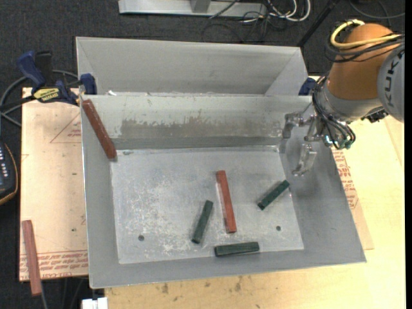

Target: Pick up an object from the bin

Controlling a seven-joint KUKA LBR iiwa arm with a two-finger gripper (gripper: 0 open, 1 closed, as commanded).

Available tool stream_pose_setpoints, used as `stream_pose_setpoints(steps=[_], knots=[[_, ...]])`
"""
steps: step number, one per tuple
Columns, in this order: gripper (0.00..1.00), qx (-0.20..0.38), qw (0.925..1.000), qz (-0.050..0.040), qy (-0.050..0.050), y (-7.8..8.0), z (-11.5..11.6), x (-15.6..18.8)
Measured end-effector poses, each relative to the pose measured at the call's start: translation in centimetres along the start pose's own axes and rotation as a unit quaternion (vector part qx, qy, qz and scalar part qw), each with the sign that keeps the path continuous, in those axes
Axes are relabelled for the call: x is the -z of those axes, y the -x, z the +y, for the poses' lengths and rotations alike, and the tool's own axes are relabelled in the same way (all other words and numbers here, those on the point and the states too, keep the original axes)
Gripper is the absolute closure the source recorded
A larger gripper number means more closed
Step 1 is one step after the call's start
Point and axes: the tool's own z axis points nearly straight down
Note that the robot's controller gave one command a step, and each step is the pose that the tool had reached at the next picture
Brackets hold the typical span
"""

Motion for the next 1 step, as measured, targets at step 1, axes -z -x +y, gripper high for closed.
stream_pose_setpoints(steps=[1], knots=[[0.00, 0.242, 0.9703, -0.0016, 0.000, -3.00, 2.48, -8.76]])
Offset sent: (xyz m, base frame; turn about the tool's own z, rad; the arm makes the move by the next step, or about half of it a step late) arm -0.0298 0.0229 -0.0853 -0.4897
